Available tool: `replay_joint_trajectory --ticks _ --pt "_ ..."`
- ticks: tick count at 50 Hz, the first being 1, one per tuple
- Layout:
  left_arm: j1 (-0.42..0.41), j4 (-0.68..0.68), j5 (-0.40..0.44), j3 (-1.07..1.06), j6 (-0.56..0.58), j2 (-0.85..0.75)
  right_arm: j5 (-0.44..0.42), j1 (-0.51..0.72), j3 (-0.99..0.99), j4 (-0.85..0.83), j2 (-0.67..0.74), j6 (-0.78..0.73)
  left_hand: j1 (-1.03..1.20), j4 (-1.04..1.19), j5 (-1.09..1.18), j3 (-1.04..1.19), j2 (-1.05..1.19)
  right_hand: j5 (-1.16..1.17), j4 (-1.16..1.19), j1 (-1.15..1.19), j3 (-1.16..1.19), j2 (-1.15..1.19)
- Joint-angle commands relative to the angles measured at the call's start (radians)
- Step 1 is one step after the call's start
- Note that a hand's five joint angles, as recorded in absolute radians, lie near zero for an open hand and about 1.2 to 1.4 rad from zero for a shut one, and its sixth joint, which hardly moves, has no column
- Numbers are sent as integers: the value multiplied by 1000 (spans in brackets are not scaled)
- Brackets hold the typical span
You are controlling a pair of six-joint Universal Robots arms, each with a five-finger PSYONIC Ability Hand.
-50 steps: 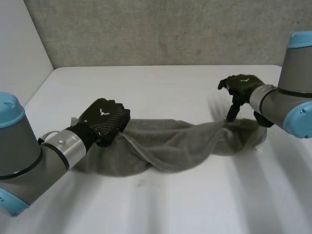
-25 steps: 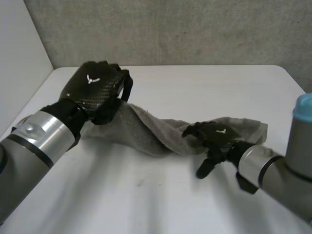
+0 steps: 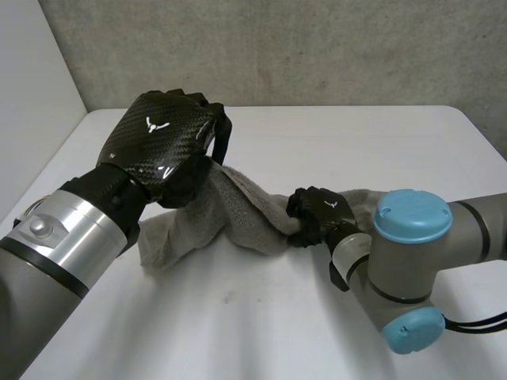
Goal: Fold the towel.
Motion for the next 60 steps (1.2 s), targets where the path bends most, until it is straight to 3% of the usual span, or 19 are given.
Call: replay_joint_trajectory --ticks 1,6,9,11,12,15,19,24,34,39,41,42,44,45,48,53,55,58,60 --pt "33 5 0 -1 -16 -1 -2 -15 -24 -7 9 -37 221 179 187 181 179 564 526 649 527 524" --pt "65 5 -8 -7 -14 -9 -36 -39 -19 30 -140 -114 221 179 187 181 179 564 526 649 527 524" --pt "77 5 -12 -9 -13 -20 -117 -87 -33 157 -278 -247 221 179 187 181 179 564 526 649 527 524" --pt "80 5 -12 -13 -8 -23 -238 -134 -105 408 -367 -407 221 179 187 181 179 564 526 649 527 524" --pt "82 5 -12 -18 -7 -35 -239 -134 -105 409 -367 -408 221 179 187 181 179 564 526 649 527 524" --pt "82 -1 -11 -23 -2 -78 -326 -174 -187 653 -390 -567 221 179 187 181 179 564 526 649 527 524" --pt "82 -17 -9 -46 -2 -142 -335 -246 -248 944 -396 -760 221 179 187 181 179 564 526 649 527 524" --pt "80 -42 -8 -73 22 -217 -340 -262 -234 1084 -379 -918 221 179 187 181 179 564 526 649 527 524" --pt "71 -30 -9 38 125 -438 -297 -246 -278 1035 -237 -983 221 179 187 181 179 564 526 649 527 524" --pt "68 22 -19 250 124 -463 -174 -196 -439 779 -186 -983 221 179 187 181 179 564 526 649 527 524" --pt "63 89 -61 426 93 -454 -90 -167 -540 513 -191 -985 221 179 187 181 179 564 526 649 527 524" --pt "63 90 -62 427 93 -454 -90 -166 -541 512 -191 -985 221 179 187 181 179 564 526 649 527 524" --pt "62 187 -156 575 32 -431 -94 -160 -582 231 -215 -983 221 179 187 181 179 564 526 649 527 524" --pt "62 188 -157 576 32 -431 -94 -160 -582 230 -215 -983 221 179 187 181 179 564 526 649 527 524" --pt "65 281 -277 650 -36 -390 -154 -159 -565 37 -262 -973 221 179 187 181 179 564 526 649 527 524" --pt "68 320 -333 628 -51 -348 -268 -162 -565 108 -283 -924 221 179 187 181 179 564 526 649 527 524" --pt "66 280 -312 522 -48 -325 -326 -174 -567 262 -270 -895 221 179 187 181 179 564 526 649 527 524" --pt "66 266 -301 461 -44 -317 -340 -179 -570 346 -252 -890 221 179 187 181 179 564 526 649 527 524" --pt "68 257 -279 331 -24 -319 -344 -182 -574 503 -202 -891 221 179 187 181 179 564 526 649 527 524"
